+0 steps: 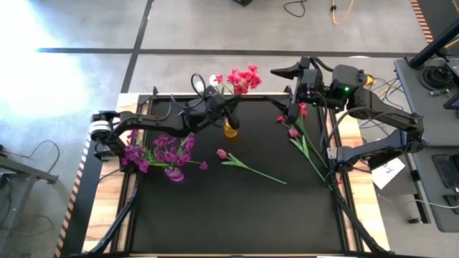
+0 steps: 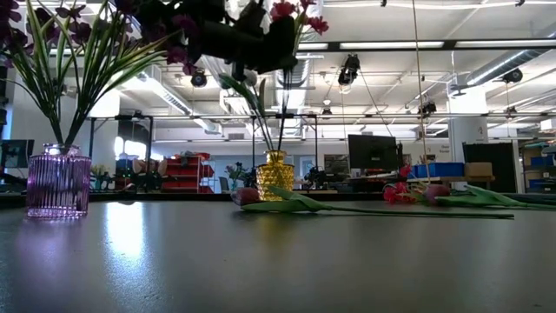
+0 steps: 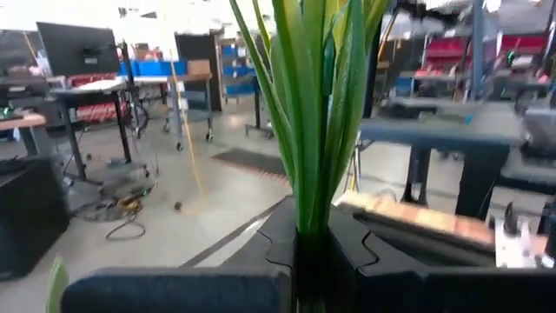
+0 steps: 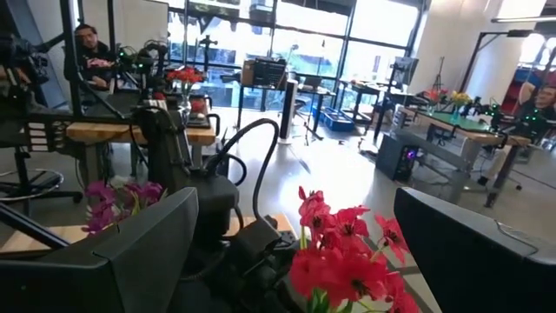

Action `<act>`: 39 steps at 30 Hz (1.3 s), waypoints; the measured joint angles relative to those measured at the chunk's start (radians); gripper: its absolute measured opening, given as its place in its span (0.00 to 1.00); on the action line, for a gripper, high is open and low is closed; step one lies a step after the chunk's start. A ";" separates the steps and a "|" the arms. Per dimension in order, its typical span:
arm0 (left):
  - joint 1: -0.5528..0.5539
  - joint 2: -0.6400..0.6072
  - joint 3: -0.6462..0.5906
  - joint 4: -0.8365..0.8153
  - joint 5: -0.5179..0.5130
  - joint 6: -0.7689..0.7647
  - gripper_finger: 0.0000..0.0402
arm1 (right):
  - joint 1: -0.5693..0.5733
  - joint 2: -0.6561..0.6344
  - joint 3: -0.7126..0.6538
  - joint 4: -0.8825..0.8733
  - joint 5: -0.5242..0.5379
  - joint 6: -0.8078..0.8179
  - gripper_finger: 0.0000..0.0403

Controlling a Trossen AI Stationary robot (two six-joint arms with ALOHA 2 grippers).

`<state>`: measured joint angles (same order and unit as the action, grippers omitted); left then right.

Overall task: Sort flowers into vase by color
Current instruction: Put the left pink flowers into the yellow vase, then put the pink flowers into the yellow vase

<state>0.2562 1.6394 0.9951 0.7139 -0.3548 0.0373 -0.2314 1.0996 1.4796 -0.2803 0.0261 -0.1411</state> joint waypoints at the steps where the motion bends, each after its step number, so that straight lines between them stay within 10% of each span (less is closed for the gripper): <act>1: 0.000 0.000 0.000 -0.019 -0.007 -0.001 0.02 | 0.000 0.000 0.000 -0.001 0.000 0.003 0.95; 17: 0.002 -0.050 0.111 -0.606 0.003 -0.164 0.19 | 0.000 0.000 0.000 -0.181 0.003 0.118 0.95; 27: 0.000 -0.047 0.357 -1.103 0.164 -0.184 0.49 | -0.050 0.001 -0.007 -0.730 0.262 0.582 0.95; 39: -0.012 -0.051 0.627 -1.580 0.212 -0.182 0.68 | -0.264 0.084 -0.136 -0.998 0.096 0.833 0.92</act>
<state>0.2437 1.5889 1.6220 -0.8666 -0.1430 -0.1444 -0.4949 1.1831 1.3435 -1.2785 0.1223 0.6923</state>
